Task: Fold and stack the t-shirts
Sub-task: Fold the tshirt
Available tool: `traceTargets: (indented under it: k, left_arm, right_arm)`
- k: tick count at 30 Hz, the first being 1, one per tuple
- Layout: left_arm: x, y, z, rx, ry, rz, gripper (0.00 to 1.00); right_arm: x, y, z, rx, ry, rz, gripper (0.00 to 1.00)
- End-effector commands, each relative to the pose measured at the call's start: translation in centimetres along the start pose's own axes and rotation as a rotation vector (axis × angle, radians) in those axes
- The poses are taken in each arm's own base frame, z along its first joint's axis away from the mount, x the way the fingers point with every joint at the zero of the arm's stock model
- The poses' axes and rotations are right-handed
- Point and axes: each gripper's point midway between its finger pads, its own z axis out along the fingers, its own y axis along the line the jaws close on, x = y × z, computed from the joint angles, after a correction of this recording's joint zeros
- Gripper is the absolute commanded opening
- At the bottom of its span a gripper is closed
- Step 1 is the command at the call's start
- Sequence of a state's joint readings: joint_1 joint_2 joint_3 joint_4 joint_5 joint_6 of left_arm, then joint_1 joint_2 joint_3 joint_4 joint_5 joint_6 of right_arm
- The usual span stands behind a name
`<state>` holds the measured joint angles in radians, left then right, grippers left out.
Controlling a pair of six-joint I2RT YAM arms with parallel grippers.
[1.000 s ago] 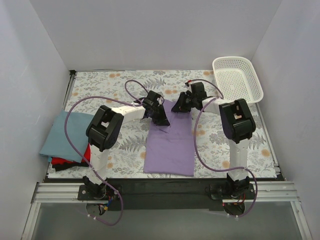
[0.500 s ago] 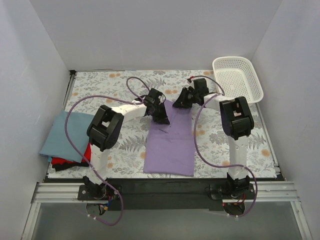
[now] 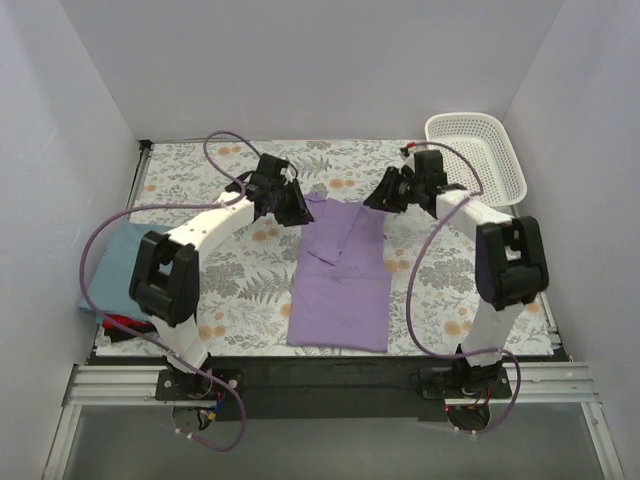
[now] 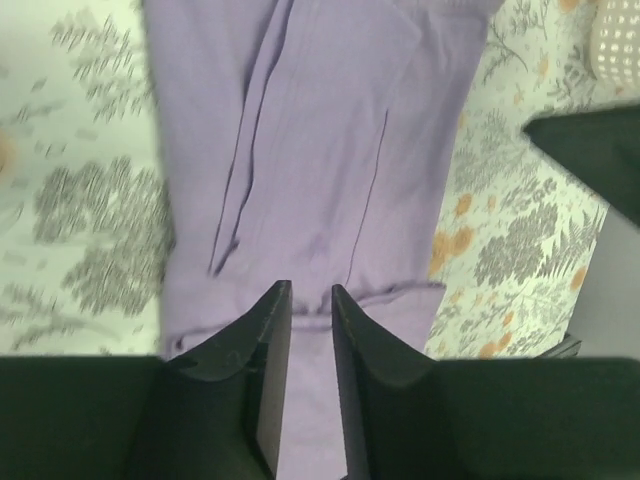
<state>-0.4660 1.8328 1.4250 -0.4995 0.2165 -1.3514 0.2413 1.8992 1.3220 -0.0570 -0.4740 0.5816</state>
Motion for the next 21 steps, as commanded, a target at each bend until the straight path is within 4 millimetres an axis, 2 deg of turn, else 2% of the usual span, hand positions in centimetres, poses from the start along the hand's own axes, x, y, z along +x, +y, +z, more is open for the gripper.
traceTargets:
  k: [1, 2, 3, 4, 5, 6, 7, 8, 10, 11, 12, 14, 15, 16, 19, 21]
  left_arm:
    - [4.8, 2.5, -4.5, -0.053, 0.035, -0.013, 0.23]
    - [5.6, 3.4, -5.1, -0.070, 0.031, -0.012, 0.27]
    - [6.5, 4.4, -5.8, -0.091, 0.025, -0.015, 0.31]
    - [6.9, 4.3, -7.2, -0.072, 0.007, -0.006, 0.33]
    - [9.0, 6.0, -7.4, -0.107, 0.039, -0.010, 0.34]
    - [9.9, 6.4, -7.8, -0.109, 0.047, -0.010, 0.38]
    - [10.7, 6.8, -8.1, -0.109, 0.062, -0.016, 0.39]
    - [12.4, 7.7, -8.8, -0.113, 0.081, -0.024, 0.39]
    - [14.1, 8.3, -9.3, -0.109, 0.109, -0.036, 0.40]
    - [14.7, 8.3, -9.8, -0.096, 0.111, -0.048, 0.40]
    - [16.0, 9.2, -9.8, -0.106, 0.138, -0.058, 0.40]
    - [17.4, 9.0, -10.2, -0.081, 0.167, -0.074, 0.40]
    - [18.5, 9.5, -10.1, -0.092, 0.189, -0.083, 0.40]
    - [19.2, 8.9, -10.2, -0.084, 0.200, -0.060, 0.40]
    - [20.8, 9.3, -10.3, -0.114, 0.229, -0.100, 0.41]
    - [21.5, 9.7, -10.5, -0.124, 0.224, -0.156, 0.41]
  right_arm:
    - [6.5, 0.9, -4.2, 0.040, 0.046, -0.021, 0.41]
    - [6.7, 2.6, -6.6, 0.015, -0.008, -0.053, 0.43]
    - [10.5, 0.4, -7.3, 0.057, 0.043, -0.015, 0.44]
    - [10.6, 1.4, -9.4, 0.034, -0.009, -0.033, 0.44]
    - [12.2, 0.9, -10.2, 0.041, -0.003, -0.010, 0.45]
    - [13.6, 0.4, -11.0, 0.047, 0.007, 0.005, 0.45]
    - [16.7, -1.4, -11.6, 0.084, 0.056, 0.035, 0.45]
    - [17.2, -1.2, -12.9, 0.077, 0.034, 0.023, 0.46]
    - [20.9, -2.7, -14.4, 0.108, 0.091, 0.044, 0.45]
    - [21.8, -3.0, -14.8, 0.117, 0.107, 0.050, 0.46]
    - [22.9, -3.4, -15.3, 0.126, 0.131, 0.054, 0.46]
    - [24.8, -3.8, -16.5, 0.145, 0.167, 0.064, 0.46]
    - [25.2, -3.8, -16.9, 0.149, 0.173, 0.065, 0.46]
    - [26.0, -3.9, -17.5, 0.155, 0.189, 0.066, 0.46]
    - [26.9, -4.1, -18.1, 0.164, 0.206, 0.067, 0.46]
    - [28.3, -4.5, -18.3, 0.166, 0.247, 0.090, 0.46]
